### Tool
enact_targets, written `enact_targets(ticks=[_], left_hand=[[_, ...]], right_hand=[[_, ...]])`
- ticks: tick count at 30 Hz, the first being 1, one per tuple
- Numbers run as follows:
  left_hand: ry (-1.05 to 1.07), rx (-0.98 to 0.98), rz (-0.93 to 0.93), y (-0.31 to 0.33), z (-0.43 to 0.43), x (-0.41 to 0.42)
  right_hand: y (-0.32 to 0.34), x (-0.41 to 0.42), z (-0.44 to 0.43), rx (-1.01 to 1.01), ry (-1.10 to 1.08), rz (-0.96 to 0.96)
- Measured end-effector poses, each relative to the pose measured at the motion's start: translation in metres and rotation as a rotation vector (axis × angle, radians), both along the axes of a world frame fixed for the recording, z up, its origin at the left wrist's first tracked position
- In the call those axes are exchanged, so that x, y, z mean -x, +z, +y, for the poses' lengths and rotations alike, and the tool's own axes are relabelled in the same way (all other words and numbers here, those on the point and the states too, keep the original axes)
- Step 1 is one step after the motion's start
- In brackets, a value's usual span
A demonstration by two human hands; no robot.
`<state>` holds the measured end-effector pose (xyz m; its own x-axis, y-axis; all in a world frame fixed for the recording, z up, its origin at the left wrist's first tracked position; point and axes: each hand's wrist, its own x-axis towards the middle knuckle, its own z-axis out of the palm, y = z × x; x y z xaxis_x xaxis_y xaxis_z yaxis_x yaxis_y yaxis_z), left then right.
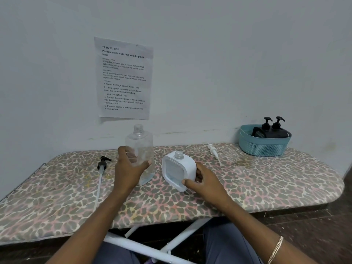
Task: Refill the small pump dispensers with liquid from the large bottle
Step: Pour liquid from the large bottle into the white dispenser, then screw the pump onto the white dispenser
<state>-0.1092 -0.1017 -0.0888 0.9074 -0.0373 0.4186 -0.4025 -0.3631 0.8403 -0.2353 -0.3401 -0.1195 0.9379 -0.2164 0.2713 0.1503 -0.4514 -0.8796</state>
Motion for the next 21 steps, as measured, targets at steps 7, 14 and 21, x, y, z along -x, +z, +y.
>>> enact_targets(ticks=[7, 14, 21], left_hand=[[0.018, 0.09, -0.005, -0.002, 0.002, 0.008], [0.229, 0.138, -0.273, 0.019, -0.005, 0.034], [0.19, -0.028, -0.709, 0.032, -0.023, 0.063]], right_hand=[[0.001, 0.001, 0.001, -0.007, -0.002, -0.002], [0.002, 0.004, 0.004, -0.011, -0.002, -0.01], [0.003, 0.007, 0.021, 0.056, -0.103, -0.052]])
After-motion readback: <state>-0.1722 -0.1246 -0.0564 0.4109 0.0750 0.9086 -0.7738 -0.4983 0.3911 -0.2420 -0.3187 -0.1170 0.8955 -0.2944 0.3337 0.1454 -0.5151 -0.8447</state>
